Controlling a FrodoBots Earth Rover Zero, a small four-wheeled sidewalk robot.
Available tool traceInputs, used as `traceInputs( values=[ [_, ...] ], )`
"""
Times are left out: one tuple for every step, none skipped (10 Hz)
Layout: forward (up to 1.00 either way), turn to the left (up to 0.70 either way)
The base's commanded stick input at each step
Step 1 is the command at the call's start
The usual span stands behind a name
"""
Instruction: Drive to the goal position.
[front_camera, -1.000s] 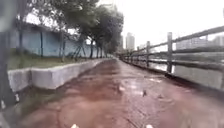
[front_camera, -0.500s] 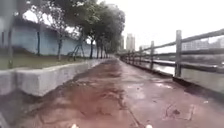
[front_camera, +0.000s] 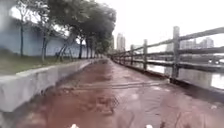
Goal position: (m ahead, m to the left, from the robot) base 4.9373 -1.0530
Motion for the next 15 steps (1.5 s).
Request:
traceInputs(
  values=[
    [0.85,-0.15],
    [0.85,-0.28],
    [0.85,-0.32],
    [0.85,-0.32],
    [0.85,-0.32],
    [0.85,-0.32],
    [0.85,-0.3],
    [0.85,-0.15],
    [0.85,0.01],
    [0.85,0.02],
    [0.85,0.02],
    [0.85,0.02],
    [0.85,0.02],
    [0.85,0.02],
    [0.85,0.02]
  ],
)
